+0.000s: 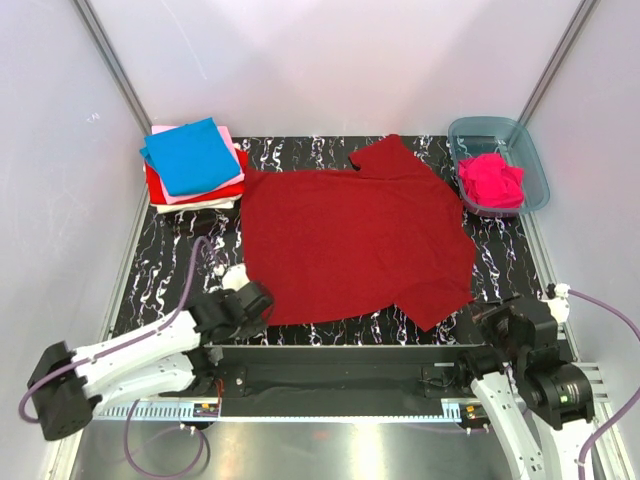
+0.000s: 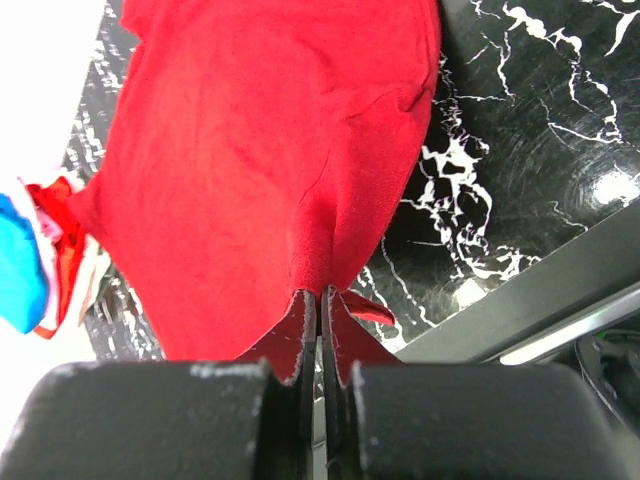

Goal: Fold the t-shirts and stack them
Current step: Fold the tshirt

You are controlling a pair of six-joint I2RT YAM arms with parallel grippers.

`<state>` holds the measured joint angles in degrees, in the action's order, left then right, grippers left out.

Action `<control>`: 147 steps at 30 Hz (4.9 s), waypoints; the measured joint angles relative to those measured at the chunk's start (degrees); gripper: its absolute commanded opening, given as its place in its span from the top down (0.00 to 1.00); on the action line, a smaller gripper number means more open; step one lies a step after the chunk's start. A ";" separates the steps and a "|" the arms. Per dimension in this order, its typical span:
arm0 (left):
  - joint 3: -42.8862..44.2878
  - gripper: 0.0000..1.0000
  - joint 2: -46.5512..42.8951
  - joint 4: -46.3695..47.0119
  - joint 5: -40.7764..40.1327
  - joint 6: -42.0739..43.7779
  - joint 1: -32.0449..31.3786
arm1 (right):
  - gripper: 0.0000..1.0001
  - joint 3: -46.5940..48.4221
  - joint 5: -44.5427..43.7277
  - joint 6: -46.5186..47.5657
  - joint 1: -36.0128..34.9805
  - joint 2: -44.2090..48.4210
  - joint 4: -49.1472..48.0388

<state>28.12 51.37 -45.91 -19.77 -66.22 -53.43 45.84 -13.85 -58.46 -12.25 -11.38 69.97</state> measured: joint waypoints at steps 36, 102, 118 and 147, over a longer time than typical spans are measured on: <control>19.12 1.00 7.93 -8.00 10.64 26.10 27.98 | 1.00 9.25 9.86 18.51 0.00 -43.21 -19.63; 6.21 0.12 16.92 12.81 20.85 27.74 42.47 | 0.39 -2.45 26.23 23.65 28.24 -69.29 -43.34; 3.08 0.31 19.87 28.39 22.64 22.97 42.47 | 0.69 -6.10 38.45 21.24 36.70 -77.53 -55.67; 3.67 1.00 2.34 12.70 22.86 22.99 40.79 | 1.00 -8.66 29.40 20.44 38.69 -44.37 -33.53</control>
<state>31.79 53.71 -33.21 3.09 -43.22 -12.64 37.19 15.55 -38.02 26.44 -55.75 36.45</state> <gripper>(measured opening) 0.027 0.082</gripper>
